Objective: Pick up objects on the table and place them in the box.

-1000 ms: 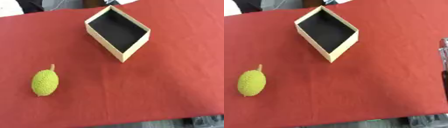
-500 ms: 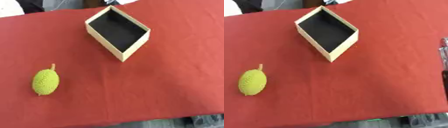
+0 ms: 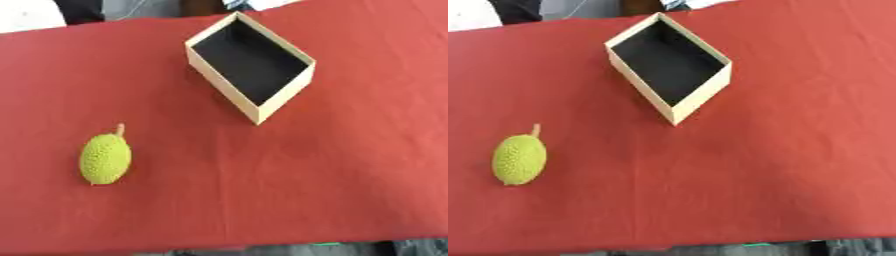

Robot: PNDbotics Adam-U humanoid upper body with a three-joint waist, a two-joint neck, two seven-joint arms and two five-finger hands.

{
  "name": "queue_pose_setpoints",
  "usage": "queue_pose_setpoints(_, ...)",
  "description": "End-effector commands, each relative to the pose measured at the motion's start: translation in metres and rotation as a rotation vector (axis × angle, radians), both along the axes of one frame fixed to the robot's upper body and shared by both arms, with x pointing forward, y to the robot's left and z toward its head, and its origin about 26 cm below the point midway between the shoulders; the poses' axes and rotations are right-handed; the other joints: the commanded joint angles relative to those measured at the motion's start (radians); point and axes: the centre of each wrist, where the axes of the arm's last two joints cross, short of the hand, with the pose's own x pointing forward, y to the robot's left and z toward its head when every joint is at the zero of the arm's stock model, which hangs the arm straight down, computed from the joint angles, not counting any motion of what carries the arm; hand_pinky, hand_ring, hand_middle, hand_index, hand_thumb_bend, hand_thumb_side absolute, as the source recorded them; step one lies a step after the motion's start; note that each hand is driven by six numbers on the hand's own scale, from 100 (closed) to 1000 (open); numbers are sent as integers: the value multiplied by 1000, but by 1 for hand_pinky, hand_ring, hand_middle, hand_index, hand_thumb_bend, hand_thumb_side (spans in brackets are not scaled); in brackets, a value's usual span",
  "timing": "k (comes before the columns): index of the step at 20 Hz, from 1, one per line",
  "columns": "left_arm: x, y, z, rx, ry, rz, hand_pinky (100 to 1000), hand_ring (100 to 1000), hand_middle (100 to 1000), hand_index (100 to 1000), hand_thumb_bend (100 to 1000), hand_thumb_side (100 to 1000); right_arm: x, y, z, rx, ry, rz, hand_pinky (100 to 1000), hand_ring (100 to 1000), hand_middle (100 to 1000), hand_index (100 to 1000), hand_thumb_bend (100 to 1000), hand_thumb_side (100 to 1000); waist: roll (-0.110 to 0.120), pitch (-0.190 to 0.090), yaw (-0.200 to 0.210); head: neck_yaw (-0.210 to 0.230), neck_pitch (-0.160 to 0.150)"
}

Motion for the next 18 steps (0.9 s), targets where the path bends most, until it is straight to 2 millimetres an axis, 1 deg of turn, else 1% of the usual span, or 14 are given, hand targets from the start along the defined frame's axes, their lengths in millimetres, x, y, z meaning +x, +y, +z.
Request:
queue_pose_setpoints(1, 7, -1, 12, 154, -27, -90, 801, 801, 822, 924, 100, 683, -3, 1, 6, -14, -18, 12, 819, 780, 539, 751, 100, 630, 0, -18, 1, 11, 6)
queue_pose_setpoints(7, 25, -15, 15, 201, -51, -109, 802, 805, 828, 925, 100, 680, -3, 2, 6, -18, -13, 17, 819, 780, 539, 751, 100, 631, 7, -19, -4, 19, 6)
queue_pose_setpoints(12, 44, -29, 21, 194, -100, -130, 802, 804, 827, 924, 100, 684, -3, 3, 6, -18, -12, 21, 820, 781, 539, 751, 100, 632, 6, -19, -8, 21, 6)
queue_pose_setpoints(18, 59, -44, 31, 181, -131, -174, 802, 802, 826, 921, 100, 678, -3, 3, 6, -18, -11, 25, 820, 781, 539, 751, 100, 634, 7, -18, -10, 20, 6)
